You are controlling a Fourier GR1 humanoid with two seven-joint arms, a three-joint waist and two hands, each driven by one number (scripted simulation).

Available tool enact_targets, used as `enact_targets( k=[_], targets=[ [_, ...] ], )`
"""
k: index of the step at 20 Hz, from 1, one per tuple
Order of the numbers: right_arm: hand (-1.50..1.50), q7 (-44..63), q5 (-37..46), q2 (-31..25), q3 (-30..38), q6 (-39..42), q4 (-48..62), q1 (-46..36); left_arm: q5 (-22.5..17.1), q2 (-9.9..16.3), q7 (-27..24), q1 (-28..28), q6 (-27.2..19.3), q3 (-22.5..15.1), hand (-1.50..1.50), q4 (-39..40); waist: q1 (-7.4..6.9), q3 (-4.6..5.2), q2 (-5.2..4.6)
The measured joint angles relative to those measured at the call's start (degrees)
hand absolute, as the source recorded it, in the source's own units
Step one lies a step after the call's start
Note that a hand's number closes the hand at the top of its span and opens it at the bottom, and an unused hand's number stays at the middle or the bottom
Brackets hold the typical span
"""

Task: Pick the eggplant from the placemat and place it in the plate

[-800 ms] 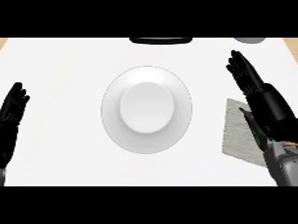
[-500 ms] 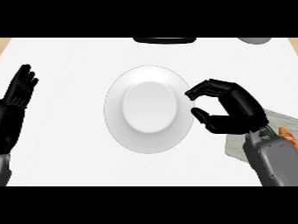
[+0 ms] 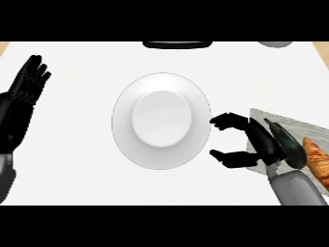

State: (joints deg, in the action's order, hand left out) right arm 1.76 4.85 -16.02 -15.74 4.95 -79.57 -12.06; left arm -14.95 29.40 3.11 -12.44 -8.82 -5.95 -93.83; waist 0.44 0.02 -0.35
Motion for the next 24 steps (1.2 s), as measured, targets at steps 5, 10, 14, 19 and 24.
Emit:
enact_targets(
  k=[5,10,14,19,24],
  targets=[
    [-1.50,-5.75,-2.63,1.20,4.96,-1.38,0.50,1.47,0.66,-1.50,-0.90,-1.46,1.82,0.55,0.00,2.90,-0.08,-0.04,0.20],
    [-1.50,-1.14,-1.87,-4.09,8.44,0.86,-2.90,-2.24,1.67,-2.64,0.51,-1.95,2.13,0.60,0.00,2.21,-0.30,0.00,0.36],
    [-1.50,8.33,-0.08,-12.09,8.68,6.84,-4.15,-7.25,1.85,-2.67,1.28,-3.50,2.55,0.83,0.00,3.27,-0.28,0.09,0.46],
    [-1.50,19.55,1.80,-20.28,5.37,17.83,-3.19,-12.21,2.00,-3.10,1.73,-3.71,2.65,0.63,0.00,2.57,-0.97,0.15,0.45],
    [-1.50,29.34,-0.36,-24.11,1.72,30.78,-1.42,-16.82,2.79,-3.90,1.24,-3.73,2.64,0.28,0.00,2.92,-1.14,0.14,0.36]
  ],
)
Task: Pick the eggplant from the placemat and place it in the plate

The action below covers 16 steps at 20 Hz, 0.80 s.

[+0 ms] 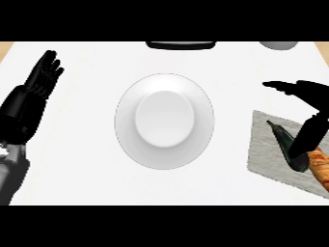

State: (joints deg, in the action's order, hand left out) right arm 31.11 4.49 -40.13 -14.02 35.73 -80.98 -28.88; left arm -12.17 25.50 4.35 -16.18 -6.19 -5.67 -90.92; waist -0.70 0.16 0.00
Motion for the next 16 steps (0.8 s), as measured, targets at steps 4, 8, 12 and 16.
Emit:
enact_targets(
  k=[4,8,12,16],
  targets=[
    [-1.50,5.27,-0.62,1.28,-2.12,6.11,3.43,-2.88,-0.21,0.35,-0.13,-0.34,1.30,1.24,0.00,0.97,0.01,-0.06,-0.07],
    [-1.50,6.35,2.19,2.61,-3.01,8.25,5.30,-3.17,0.58,-0.29,0.86,-0.60,1.58,2.13,0.00,0.45,0.22,-0.12,-0.05],
    [-1.50,3.86,7.86,3.62,-3.52,8.20,8.63,-3.19,1.41,-1.29,0.81,0.09,2.13,3.00,0.00,0.01,0.25,-0.15,-0.08],
    [-1.50,2.91,12.16,3.52,-4.07,9.00,10.01,-2.25,2.50,-2.29,1.31,0.30,2.39,3.36,0.00,-0.38,0.39,-0.17,-0.05]
  ],
)
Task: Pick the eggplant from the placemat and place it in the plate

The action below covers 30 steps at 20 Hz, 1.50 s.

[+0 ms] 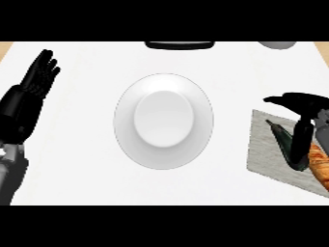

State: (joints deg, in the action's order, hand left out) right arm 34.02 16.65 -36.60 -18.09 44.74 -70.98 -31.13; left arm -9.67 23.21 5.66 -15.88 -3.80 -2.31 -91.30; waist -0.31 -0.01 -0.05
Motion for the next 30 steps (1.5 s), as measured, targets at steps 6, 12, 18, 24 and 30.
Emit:
enact_targets(
  k=[6,12,18,24,30],
  targets=[
    [-1.50,-4.29,6.96,0.76,0.34,-0.41,4.94,1.66,1.00,-1.11,-0.53,1.21,1.78,1.38,0.00,-0.49,0.03,0.00,0.00],
    [-1.50,-9.48,12.52,2.82,1.03,-1.30,9.62,3.04,1.52,-2.18,-0.59,0.44,3.82,3.26,0.00,0.52,0.05,0.00,-0.01],
    [-1.50,-13.12,16.68,4.46,1.93,-0.86,12.67,3.74,3.01,-3.18,-1.47,-0.12,5.11,4.69,0.00,2.11,0.08,0.21,0.23],
    [1.50,-16.36,21.06,4.91,1.86,-2.65,14.58,3.64,4.09,-4.26,-0.16,0.36,5.27,4.78,0.00,0.34,-0.15,0.58,0.63],
    [1.50,-21.85,26.48,5.47,2.49,-16.07,15.04,5.08,4.24,-4.51,0.09,0.97,5.98,5.23,0.00,-0.32,0.03,0.81,0.66]
  ],
)
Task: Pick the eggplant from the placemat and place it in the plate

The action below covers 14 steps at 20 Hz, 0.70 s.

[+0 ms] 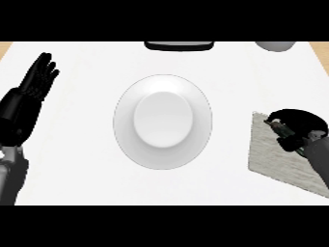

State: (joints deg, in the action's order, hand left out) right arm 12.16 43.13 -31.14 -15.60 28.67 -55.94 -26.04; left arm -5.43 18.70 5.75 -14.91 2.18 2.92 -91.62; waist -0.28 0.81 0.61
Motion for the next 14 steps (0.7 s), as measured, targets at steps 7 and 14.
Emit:
enact_targets(
  k=[7,14],
  targets=[
    [1.50,-1.74,3.86,-1.84,3.62,-16.33,-3.39,5.72,0.78,-0.18,0.32,0.00,-0.64,0.83,0.00,-0.16,1.38,-0.58,-0.12],
    [1.50,1.28,4.03,-5.25,9.53,-29.33,-19.77,19.55,0.23,0.44,1.22,0.66,-0.30,2.18,0.00,-0.66,2.60,-0.70,0.03]
  ],
)
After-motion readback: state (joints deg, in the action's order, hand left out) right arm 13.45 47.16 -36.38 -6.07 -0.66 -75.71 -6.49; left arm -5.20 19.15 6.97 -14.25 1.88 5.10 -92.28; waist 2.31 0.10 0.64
